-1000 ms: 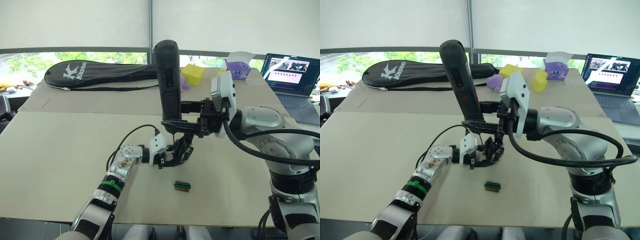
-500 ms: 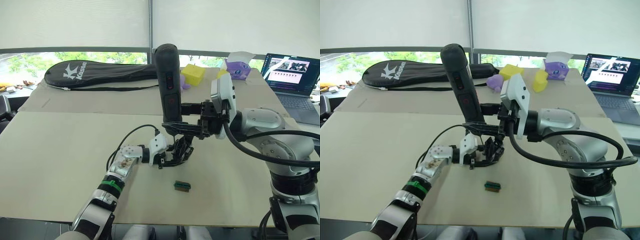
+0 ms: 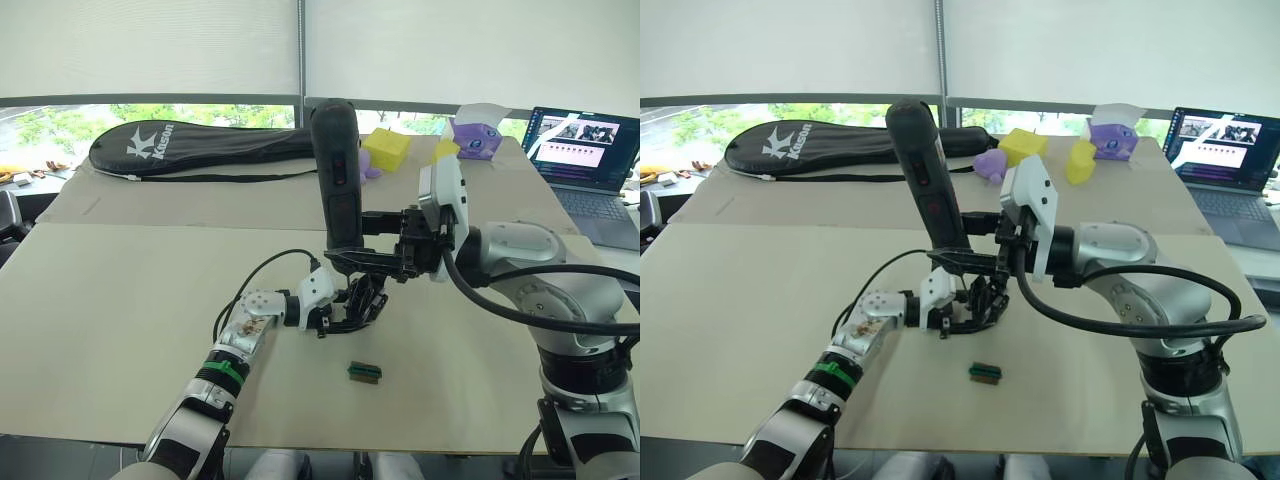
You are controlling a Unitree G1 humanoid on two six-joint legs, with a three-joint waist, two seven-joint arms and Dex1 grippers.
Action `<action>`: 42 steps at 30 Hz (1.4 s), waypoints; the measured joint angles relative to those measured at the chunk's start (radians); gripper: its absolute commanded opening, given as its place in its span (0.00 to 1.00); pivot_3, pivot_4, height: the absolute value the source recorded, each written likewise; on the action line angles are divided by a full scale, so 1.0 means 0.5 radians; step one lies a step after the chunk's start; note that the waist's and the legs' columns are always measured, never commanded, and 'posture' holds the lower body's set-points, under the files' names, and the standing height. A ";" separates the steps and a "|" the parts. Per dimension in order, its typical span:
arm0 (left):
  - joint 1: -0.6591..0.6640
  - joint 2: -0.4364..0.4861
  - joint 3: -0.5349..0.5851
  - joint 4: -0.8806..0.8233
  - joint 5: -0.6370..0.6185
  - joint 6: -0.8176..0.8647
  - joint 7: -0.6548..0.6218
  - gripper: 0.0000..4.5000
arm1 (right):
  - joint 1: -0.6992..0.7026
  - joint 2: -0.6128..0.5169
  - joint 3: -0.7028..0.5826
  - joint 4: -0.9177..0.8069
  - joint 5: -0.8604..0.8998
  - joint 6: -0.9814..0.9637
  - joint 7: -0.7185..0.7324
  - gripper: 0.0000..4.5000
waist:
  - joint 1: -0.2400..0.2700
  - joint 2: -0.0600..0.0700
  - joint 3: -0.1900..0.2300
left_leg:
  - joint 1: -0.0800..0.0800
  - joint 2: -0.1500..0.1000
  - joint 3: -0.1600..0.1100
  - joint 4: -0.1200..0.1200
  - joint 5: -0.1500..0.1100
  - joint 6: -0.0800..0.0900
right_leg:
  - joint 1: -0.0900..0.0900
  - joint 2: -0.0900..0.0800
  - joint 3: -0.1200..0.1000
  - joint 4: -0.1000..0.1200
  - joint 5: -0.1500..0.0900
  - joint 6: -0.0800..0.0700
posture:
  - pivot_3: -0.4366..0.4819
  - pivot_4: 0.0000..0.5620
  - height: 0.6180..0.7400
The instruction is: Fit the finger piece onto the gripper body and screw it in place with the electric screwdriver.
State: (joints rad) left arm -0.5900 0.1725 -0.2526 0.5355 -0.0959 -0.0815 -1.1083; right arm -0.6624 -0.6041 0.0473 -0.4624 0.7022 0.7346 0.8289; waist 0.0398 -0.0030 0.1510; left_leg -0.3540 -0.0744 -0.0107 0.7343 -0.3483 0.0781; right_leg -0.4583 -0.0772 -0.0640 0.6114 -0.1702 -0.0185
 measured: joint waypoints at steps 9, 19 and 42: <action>0.004 0.001 -0.003 -0.005 0.000 0.000 0.009 0.51 | 0.089 0.041 -0.002 -0.007 -0.044 -0.122 -0.008 0.44 | 0.000 0.000 0.000 | 0.001 0.000 0.000 0.000 0.000 0.000 | 0.001 0.000 0.000 0.000 0.000 0.000 | 0.48 0.27 1.00; 0.004 0.004 -0.005 -0.005 0.000 -0.005 0.009 0.51 | 0.176 0.143 -0.034 -0.015 -0.043 -0.164 -0.101 0.44 | -0.001 0.000 0.000 | 0.001 0.000 0.001 0.000 0.000 0.000 | 0.000 0.000 0.000 0.000 0.000 0.000 | 0.48 0.27 1.00; -0.041 0.027 -0.013 0.065 0.019 -0.013 -0.013 0.51 | 0.399 0.148 -0.003 -0.004 -0.137 -0.429 -0.133 0.43 | -0.002 0.000 -0.010 | 0.007 0.000 0.000 0.000 0.000 0.000 | 0.006 0.001 0.000 0.000 0.000 0.000 | 0.48 0.27 1.00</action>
State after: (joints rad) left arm -0.6106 0.1860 -0.2590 0.5681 -0.0863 -0.0881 -1.1147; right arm -0.4628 -0.5303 0.0458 -0.4646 0.6338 0.5200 0.7626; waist 0.0387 -0.0028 0.1461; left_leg -0.3506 -0.0744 -0.0106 0.7342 -0.3483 0.0781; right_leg -0.4551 -0.0767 -0.0638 0.6116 -0.1702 -0.0185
